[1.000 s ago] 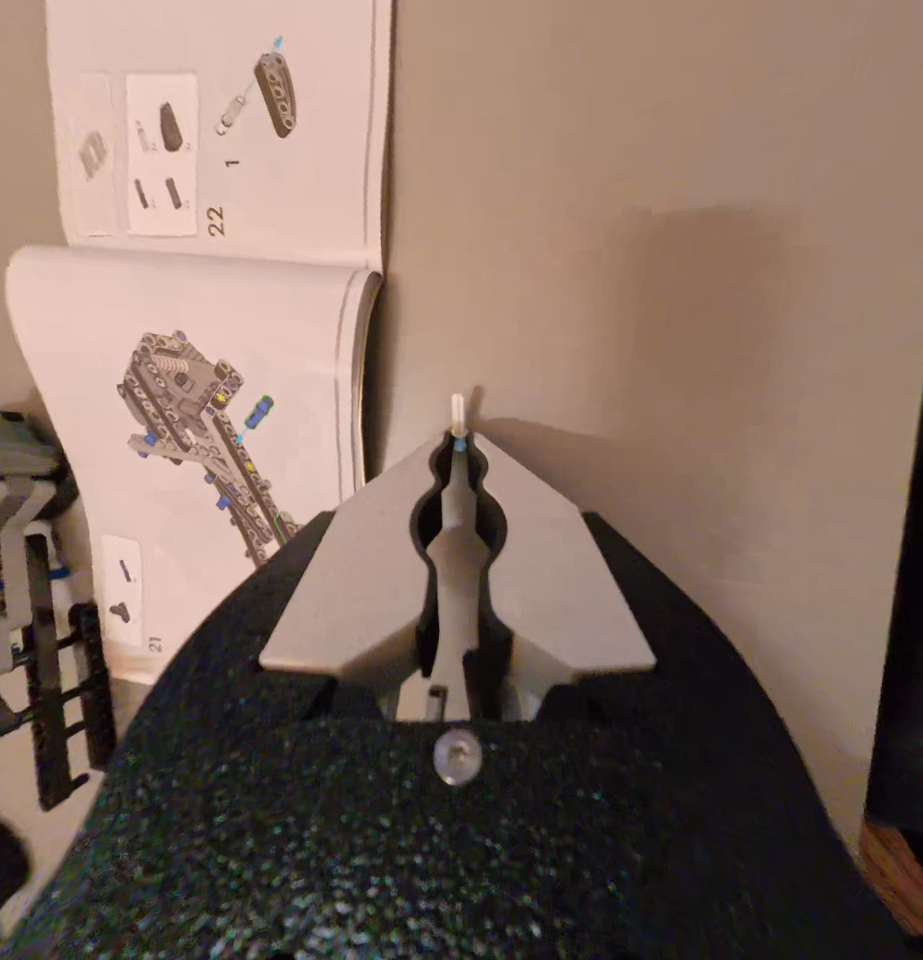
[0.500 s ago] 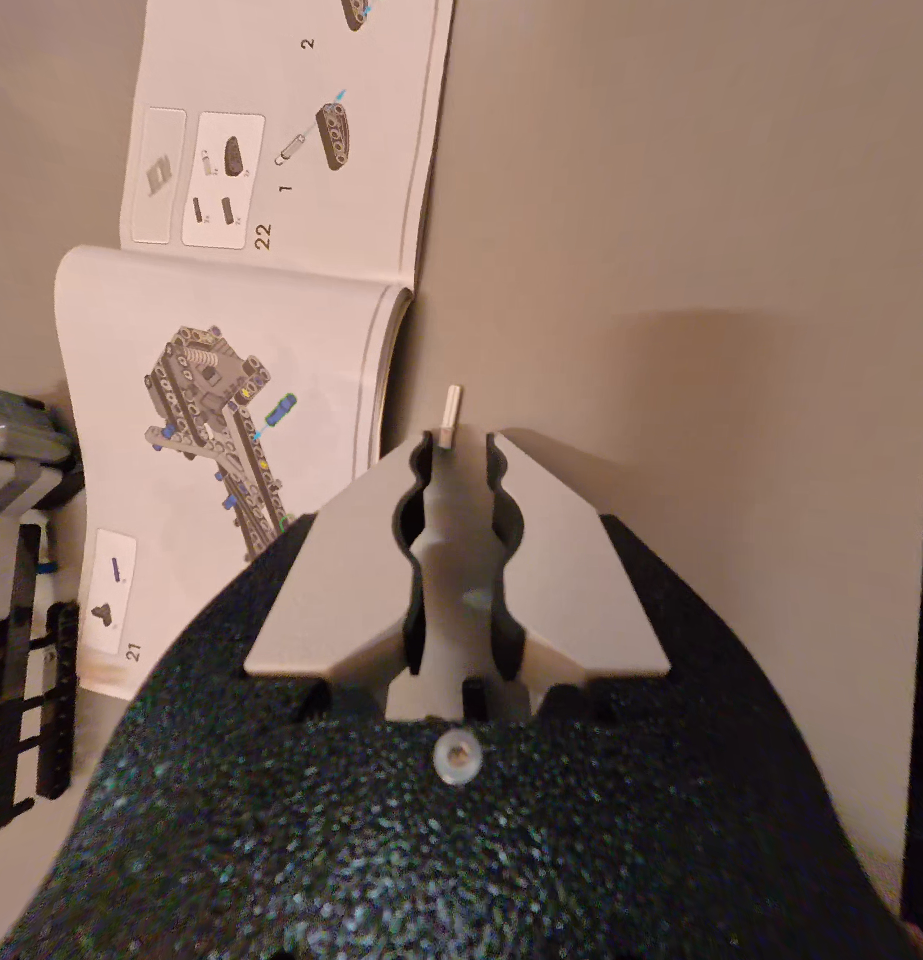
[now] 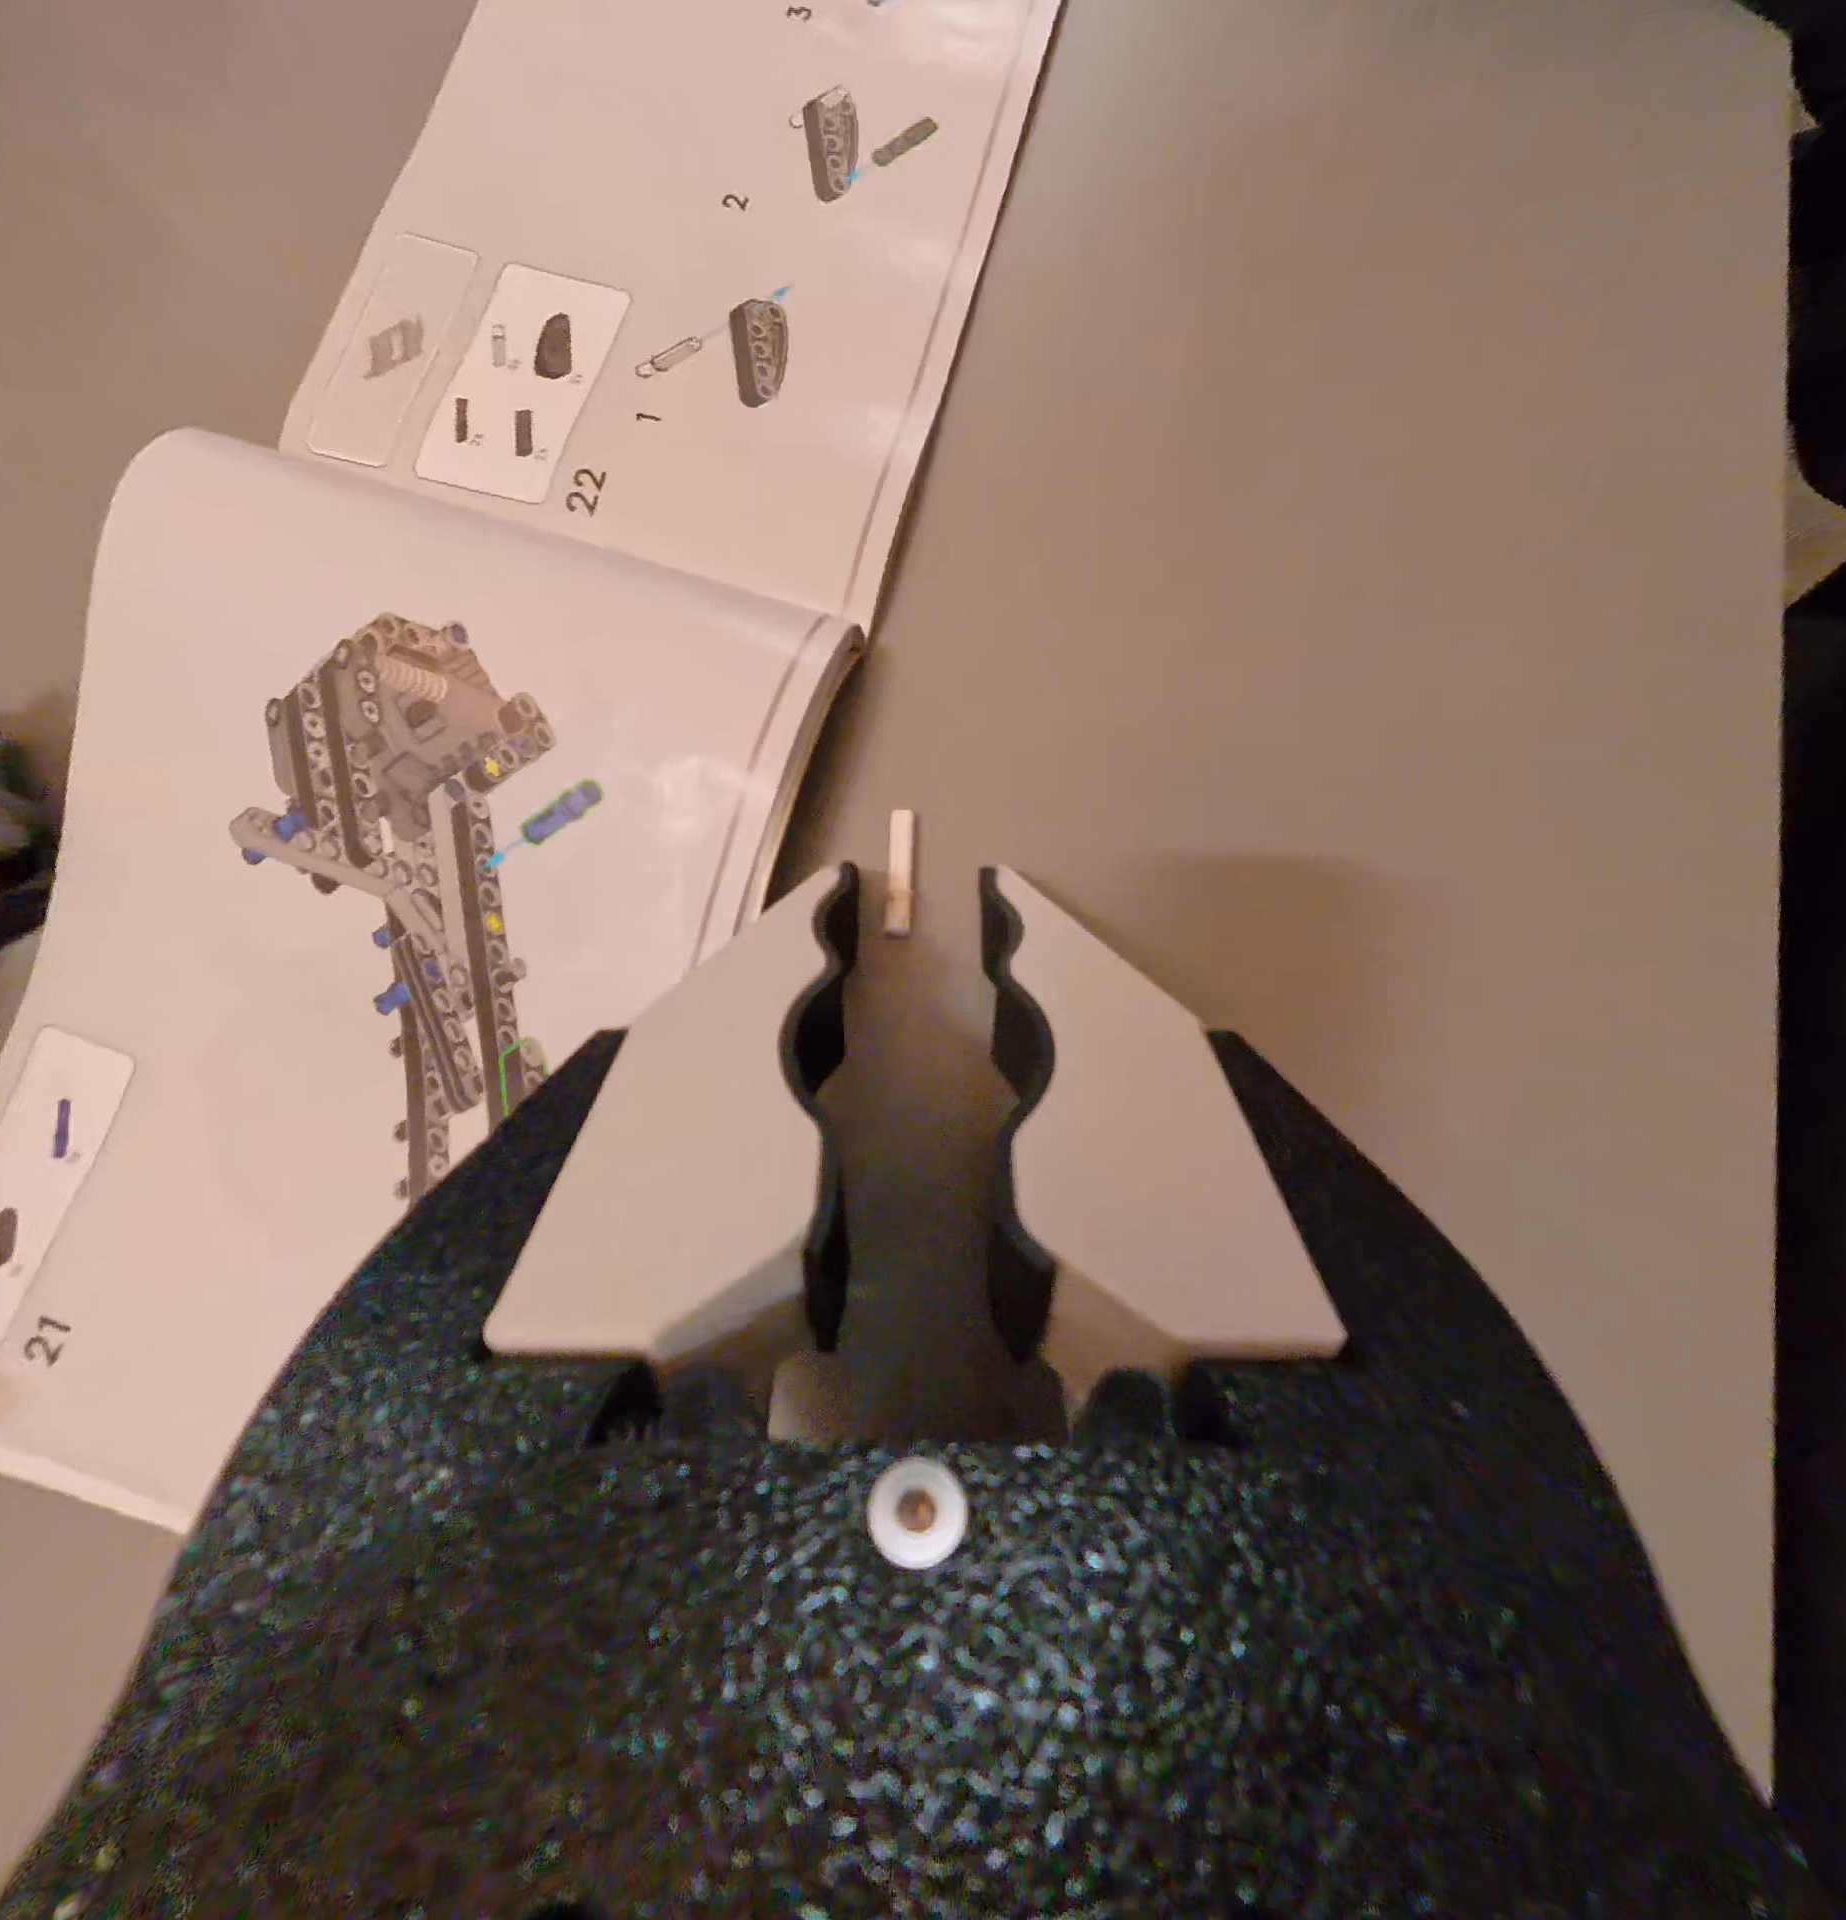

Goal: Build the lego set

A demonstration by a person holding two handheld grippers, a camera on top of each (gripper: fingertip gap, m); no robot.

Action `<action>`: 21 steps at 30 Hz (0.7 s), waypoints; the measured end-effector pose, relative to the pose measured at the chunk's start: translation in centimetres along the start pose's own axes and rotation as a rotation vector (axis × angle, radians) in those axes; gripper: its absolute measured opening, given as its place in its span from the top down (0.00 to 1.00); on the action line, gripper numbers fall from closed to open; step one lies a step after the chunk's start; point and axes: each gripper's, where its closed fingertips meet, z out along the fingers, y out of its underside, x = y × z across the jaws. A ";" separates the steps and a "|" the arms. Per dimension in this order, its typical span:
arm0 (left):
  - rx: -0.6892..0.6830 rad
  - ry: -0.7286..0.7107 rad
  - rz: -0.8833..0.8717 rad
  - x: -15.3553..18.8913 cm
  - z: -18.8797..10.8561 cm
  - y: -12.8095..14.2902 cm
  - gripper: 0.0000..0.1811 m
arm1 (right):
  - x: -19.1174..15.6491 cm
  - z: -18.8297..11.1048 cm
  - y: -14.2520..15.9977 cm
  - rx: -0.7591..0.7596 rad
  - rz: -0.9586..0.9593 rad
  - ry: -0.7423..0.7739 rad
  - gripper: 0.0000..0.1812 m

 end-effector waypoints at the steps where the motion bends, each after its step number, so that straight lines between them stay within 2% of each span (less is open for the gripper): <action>1: 0.006 0.007 -0.010 0.2 0.1 -0.1 0.93 | 0.0 0.0 0.0 0.000 -0.002 0.000 0.77; 9: 0.066 -0.042 -0.061 -0.5 0.3 -0.2 0.99 | -0.6 0.3 0.5 -0.025 -0.002 -0.019 0.78; 13: 0.073 -0.086 -0.045 -0.7 0.3 -0.2 0.99 | -0.5 1.1 1.9 -0.109 -0.044 -0.019 0.77; 15: 0.072 -0.078 0.017 0.2 0.1 -0.7 0.99 | -0.5 1.8 2.8 -0.160 -0.080 0.012 0.77; 21: 0.272 -0.157 0.304 -0.8 -4.7 -8.8 0.99 | -1.9 4.4 3.9 -0.149 0.002 -0.073 0.77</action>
